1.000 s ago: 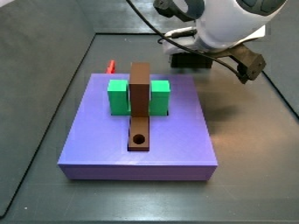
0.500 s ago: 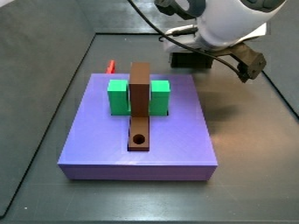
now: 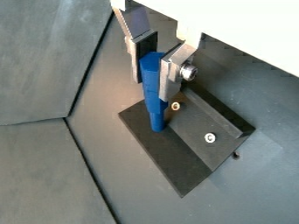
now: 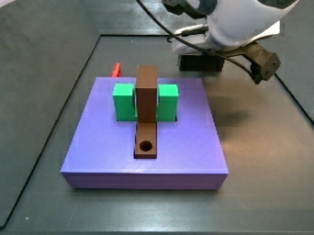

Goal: Pick up the blue object. Move up. Place the blue object on the fixture. Regrasp the blue object. Move to above the board. Insert the blue object.
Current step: Regrasp the blue object, then move to above the board.

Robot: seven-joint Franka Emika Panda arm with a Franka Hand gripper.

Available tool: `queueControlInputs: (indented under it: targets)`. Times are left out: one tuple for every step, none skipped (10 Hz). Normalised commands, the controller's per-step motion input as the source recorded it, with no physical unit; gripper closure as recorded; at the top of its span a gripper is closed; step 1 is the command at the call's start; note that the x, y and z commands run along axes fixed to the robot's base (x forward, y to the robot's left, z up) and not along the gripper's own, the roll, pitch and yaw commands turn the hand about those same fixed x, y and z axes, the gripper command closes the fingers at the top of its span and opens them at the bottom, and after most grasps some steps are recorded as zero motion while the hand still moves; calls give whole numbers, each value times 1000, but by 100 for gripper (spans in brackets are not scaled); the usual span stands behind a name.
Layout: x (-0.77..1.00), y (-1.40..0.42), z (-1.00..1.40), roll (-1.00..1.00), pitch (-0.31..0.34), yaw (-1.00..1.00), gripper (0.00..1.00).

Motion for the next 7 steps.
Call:
queueControlInputs:
  targets:
    - [0,0,0,0,0,0,100]
    - [0,0,0,0,0,0,100]
    - [0,0,0,0,0,0,100]
    - [0,0,0,0,0,0,100]
    - [0,0,0,0,0,0,100]
    - [0,0,0,0,0,0,100]
    - [0,0,1400,0,0,0,100]
